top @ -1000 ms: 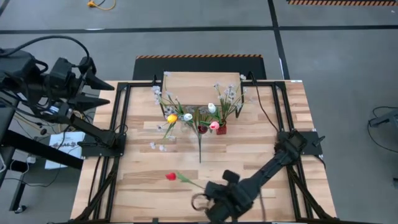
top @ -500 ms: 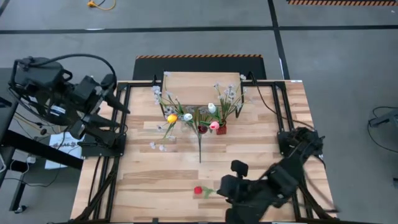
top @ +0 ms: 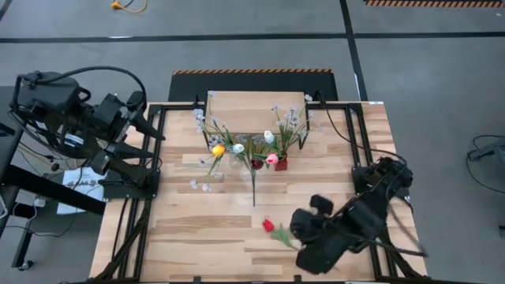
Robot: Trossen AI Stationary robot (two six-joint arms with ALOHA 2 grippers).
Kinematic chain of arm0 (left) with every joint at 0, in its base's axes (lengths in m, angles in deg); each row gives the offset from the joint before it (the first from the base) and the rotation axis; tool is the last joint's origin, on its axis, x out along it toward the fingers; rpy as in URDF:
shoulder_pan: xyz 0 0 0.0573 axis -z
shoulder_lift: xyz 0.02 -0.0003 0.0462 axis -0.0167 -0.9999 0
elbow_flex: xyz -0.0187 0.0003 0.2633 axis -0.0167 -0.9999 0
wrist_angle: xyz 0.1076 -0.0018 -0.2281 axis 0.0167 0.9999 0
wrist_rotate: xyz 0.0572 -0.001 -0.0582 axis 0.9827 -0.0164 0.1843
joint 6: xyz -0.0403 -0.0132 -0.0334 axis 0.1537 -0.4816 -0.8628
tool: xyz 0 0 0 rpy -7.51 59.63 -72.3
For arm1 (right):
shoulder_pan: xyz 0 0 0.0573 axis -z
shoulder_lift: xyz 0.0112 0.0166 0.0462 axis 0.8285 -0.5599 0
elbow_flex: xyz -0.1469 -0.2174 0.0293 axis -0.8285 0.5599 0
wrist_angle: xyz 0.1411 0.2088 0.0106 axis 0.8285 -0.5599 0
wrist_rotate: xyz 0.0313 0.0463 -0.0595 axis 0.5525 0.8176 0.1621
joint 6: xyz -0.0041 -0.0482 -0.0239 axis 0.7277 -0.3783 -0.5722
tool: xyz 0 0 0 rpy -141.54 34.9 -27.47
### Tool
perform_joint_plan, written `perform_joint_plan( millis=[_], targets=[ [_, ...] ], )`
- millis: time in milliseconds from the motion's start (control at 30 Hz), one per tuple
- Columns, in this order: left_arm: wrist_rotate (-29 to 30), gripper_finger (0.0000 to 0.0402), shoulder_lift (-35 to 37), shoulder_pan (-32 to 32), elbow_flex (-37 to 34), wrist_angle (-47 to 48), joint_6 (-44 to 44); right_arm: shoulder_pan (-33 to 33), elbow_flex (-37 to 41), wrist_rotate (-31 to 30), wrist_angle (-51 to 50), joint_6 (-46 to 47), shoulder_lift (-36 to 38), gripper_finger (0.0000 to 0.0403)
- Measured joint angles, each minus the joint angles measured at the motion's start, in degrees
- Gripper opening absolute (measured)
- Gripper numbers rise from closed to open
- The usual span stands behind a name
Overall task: Pick and place flowers into a vace then onto a shelf
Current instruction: Put the red flower into the transparent vase
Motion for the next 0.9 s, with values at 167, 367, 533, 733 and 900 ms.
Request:
perform_joint_plan(
  millis=[167, 367, 533, 733, 900],
  targets=[
    [0.04, 0.0193, 0.02, 0.0, -0.02, -0.02, 0.02, 0.08, 0.12, 4.8, 0.85, 1.46, -2.3, 0.004],
    [-0.23, 0.0193, 0.0, 0.0, -0.02, 0.03, 0.06, -0.87, 0.29, 7.06, 0.42, 3.14, -8.48, 0.012],
    [-0.26, 0.0193, -0.02, 0.0, -0.02, 0.03, 0.13, -1.35, 0.27, 8.53, 0.62, 4.86, -15.28, 0.0176],
    [-0.36, 0.0193, -0.13, 0.0, -0.02, 0.08, 0.11, -0.98, 0.31, 8.99, 0.84, 8.09, -21.6, 0.0181],
    [-1.0, 0.0193, -0.11, -0.02, -0.02, 0.15, -0.03, -0.16, 0.31, 10.48, 0.58, 10.53, -25.47, 0.0157]
  ],
)
